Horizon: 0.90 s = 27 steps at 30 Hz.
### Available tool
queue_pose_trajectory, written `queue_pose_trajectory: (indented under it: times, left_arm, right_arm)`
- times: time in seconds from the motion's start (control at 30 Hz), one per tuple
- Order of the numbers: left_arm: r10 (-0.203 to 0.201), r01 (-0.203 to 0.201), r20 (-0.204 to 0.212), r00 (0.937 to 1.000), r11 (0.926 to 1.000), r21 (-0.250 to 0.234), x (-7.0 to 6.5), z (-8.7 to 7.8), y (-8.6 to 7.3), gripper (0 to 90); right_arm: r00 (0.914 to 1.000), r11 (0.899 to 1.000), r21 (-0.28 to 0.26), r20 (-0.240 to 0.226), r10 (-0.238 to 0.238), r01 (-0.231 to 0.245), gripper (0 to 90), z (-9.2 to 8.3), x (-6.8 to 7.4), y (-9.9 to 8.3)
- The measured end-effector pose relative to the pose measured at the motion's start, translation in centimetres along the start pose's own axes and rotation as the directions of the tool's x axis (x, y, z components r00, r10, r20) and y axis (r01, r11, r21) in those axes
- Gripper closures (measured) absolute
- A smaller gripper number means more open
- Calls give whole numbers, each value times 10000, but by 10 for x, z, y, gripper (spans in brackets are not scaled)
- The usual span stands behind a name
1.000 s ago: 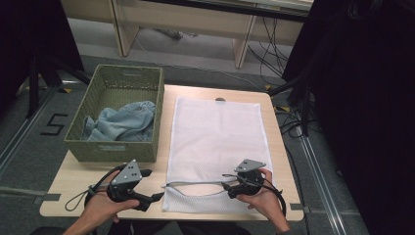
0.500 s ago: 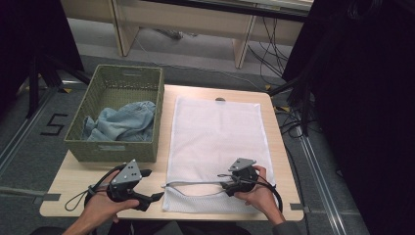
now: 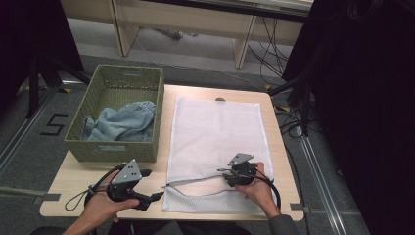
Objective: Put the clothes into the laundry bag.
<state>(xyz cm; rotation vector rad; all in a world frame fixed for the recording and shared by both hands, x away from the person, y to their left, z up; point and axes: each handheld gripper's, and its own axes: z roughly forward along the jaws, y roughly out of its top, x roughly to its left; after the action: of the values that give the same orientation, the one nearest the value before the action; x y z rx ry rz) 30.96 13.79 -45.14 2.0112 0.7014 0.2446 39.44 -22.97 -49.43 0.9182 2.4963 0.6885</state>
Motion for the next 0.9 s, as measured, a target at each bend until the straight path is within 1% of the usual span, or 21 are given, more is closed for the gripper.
queue_pose_trajectory:
  times: [0.03, 0.07, 0.1, 0.17, 0.2, 0.23, 0.27, 0.33, 0.37, 0.4, 0.43, 0.47, 0.5, 0.53, 0.63, 0.67, 0.77, 0.8, 0.83, 0.87, 0.9]
  left_arm:
    - [4, -4, -3, 10000, 10000, -2, 0, 0, 0, 167]
    - [79, -79, -19, 10000, 10000, 0, 0, 0, 0, 167]
    - [110, -110, -79, 9999, 9999, 1, 0, 0, 0, 167]
    - [112, -112, -86, 9999, 9999, 2, 0, 0, 0, 167]
    - [125, -125, -92, 9999, 9999, 2, 0, -1, 0, 167]
    - [125, -125, -92, 9999, 9999, 2, 0, -1, 0, 168]
    - [109, -110, -126, 9999, 9999, -44, 0, -1, 0, 167]
    - [156, -156, -111, 9998, 9999, 34, 0, -1, 1, 167]
    - [152, -152, -137, 9998, 9999, 31, 0, -1, 1, 167]
    - [288, -288, -98, 9995, 9996, 37, 1, -1, 1, 168]
    - [288, -288, -98, 9995, 9996, 37, 1, -1, 1, 168]
    - [246, -246, -115, 9996, 9997, 21, 1, -1, 1, 168]
    - [26, -26, -186, 9998, 10000, 21, 0, -2, 1, 168]
    - [126, -125, -179, 9998, 9999, 24, 1, -2, 1, 168]
    - [115, -116, -211, 9997, 9999, -29, 2, -2, 1, 167]
    - [-50, 48, -186, 9998, 9999, -101, 2, -2, 1, 167]
    - [101, -102, -257, 9996, 9999, -37, 4, -3, 2, 167]
    - [90, -92, -398, 9992, 9999, -42, 4, -5, 2, 167]
    - [90, -92, -398, 9992, 9999, -42, 4, -5, 2, 167]
    - [41, -44, -456, 9990, 10000, -62, 5, -5, 3, 167]
    - [150, -155, -473, 9988, 9998, -110, 7, -6, 3, 167]
  right_arm:
    - [10000, 10000, 84, -32, 54, -54, 536, 0, -1, 1]
    - [9999, 9999, -29, -23, -107, 107, 550, 1, -3, 1]
    - [10000, 10000, -10, -16, 78, -78, 563, 0, -3, 2]
    - [10000, 10000, -62, -56, 16, -16, 608, 1, -5, 3]
    - [10000, 10000, -24, -53, 44, -45, 664, 1, -6, 4]
    - [10000, 10000, -24, -53, 44, -45, 664, 1, -6, 4]
    - [9999, 9999, -112, -26, -120, 120, 715, 1, -8, 5]
    - [10000, 9999, -127, -27, -88, 87, 736, 1, -7, 6]
    - [10000, 9999, -112, 13, -41, 41, 764, 1, -7, 6]
    - [10000, 9999, -133, 55, 28, -27, 818, -1, -7, 8]
    - [10000, 9999, -133, 55, 28, -27, 818, -1, -7, 8]
    - [9999, 9998, -146, 72, -108, 109, 839, -1, -8, 9]
    - [9996, 9994, -307, 219, -176, 183, 874, -2, -7, 10]
    - [9996, 9994, -307, 219, -176, 183, 874, -2, -7, 10]
    - [9993, 9988, -471, 336, -136, 151, 888, -5, -7, 13]
    - [9990, 9985, -534, 447, -87, 111, 894, -7, -7, 14]
    - [9990, 9981, -592, 421, -147, 172, 895, -10, -8, 16]
    - [9984, 9967, -809, 573, -26, 72, 895, -12, -10, 17]
    - [9984, 9967, -809, 573, -26, 72, 895, -12, -10, 17]
    - [9980, 9953, -970, 632, 64, -3, 895, -15, -12, 18]
    - [9980, 9953, -970, 632, 64, -3, 895, -15, -12, 18]
